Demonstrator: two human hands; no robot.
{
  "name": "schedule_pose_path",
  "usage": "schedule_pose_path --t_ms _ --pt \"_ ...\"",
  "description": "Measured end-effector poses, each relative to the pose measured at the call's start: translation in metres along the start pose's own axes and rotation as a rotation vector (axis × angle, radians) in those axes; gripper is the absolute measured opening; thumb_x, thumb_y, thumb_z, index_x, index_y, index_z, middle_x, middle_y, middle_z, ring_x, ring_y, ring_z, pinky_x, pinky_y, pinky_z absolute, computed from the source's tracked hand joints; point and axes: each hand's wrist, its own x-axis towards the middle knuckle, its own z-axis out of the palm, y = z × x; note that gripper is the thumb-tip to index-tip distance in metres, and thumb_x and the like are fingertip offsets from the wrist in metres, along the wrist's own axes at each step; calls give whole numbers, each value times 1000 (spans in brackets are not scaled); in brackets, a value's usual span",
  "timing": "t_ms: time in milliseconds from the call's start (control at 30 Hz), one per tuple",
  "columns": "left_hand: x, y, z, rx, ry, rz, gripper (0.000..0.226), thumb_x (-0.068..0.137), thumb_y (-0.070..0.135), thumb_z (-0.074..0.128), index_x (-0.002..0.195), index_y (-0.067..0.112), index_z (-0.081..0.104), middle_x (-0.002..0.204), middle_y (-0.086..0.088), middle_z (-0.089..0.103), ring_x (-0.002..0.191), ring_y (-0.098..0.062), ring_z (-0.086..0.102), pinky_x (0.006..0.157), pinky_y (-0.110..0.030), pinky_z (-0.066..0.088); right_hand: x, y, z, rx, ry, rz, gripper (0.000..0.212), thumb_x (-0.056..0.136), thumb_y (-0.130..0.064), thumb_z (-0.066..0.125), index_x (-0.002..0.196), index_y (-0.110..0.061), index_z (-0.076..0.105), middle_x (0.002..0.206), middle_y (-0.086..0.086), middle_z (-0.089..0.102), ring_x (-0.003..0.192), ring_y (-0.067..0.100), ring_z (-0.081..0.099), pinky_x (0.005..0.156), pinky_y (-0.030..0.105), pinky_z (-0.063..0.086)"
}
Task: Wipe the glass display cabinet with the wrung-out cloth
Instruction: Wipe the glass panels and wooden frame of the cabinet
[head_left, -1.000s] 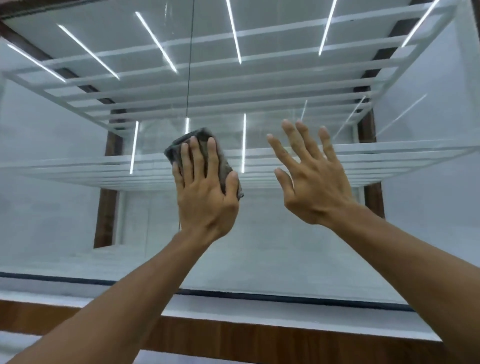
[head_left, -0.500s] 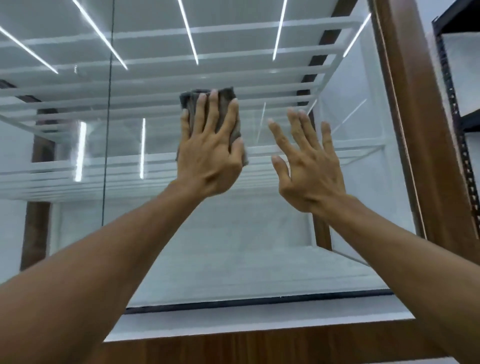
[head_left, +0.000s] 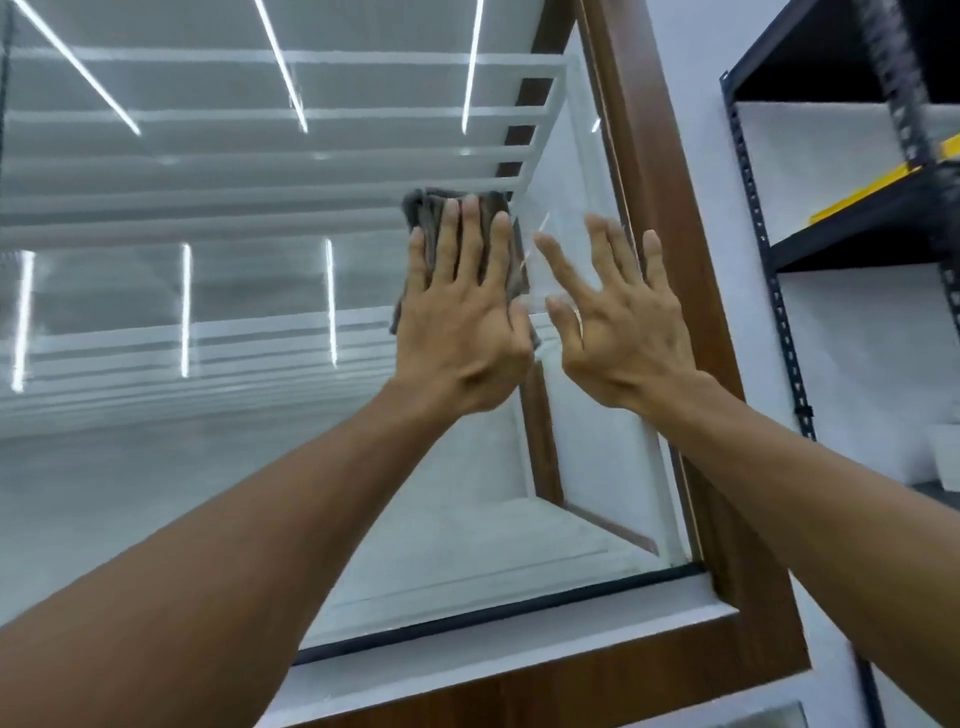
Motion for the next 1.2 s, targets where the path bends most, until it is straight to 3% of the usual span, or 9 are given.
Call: schedule_pose_path --t_ms 133,333,433,733,933,1067,1200 --pt "-15 22 16 86 -69 245 75 103 46 18 162 14 -15 170 -11 -23 157 -21 -24 129 -48 -11 -19 36 -2 -102 21 -4 67 102 -49 14 165 -27 4 172 15 -3 159 29 -7 126 62 -3" --pt "52 62 20 46 -33 149 79 98 46 14 163 9 -11 172 -11 -16 159 -21 -18 130 -47 -8 -31 50 1 117 114 38 68 103 -28 26 163 -3 4 172 13 -4 160 22 -6 130 44 -4" --pt "55 78 28 81 -29 195 77 99 46 11 164 9 -8 173 -11 -13 159 -22 -17 130 -49 -7 -31 51 1 181 148 61 65 105 -27 24 163 -3 8 172 12 1 160 20 -3 129 36 -7" --pt "5 64 24 102 -55 372 73 102 48 13 165 17 -6 173 -7 -11 159 -20 -16 130 -48 -8 -50 50 -3 172 118 63 69 99 -30 23 163 -7 12 172 13 5 160 23 -1 129 39 -7" --pt "-23 30 19 84 -21 338 70 104 50 19 166 21 2 173 -7 -7 160 -21 -12 130 -48 -8 -68 6 2 75 56 105 72 100 -38 21 163 -4 10 171 16 -1 159 27 -9 129 47 -9" --pt "-43 2 11 78 -9 307 71 104 50 18 166 20 5 174 -8 -3 161 -21 -9 130 -48 -6 -63 -33 11 225 71 50 68 102 -30 25 160 1 9 170 19 6 159 26 -4 129 39 -8" --pt "-55 -38 -4 99 -5 258 72 103 51 22 166 19 6 174 -7 -2 161 -20 -9 130 -48 -4 -43 -71 18 303 92 -11 68 100 -27 24 160 4 12 170 20 7 159 28 -2 130 42 -1"
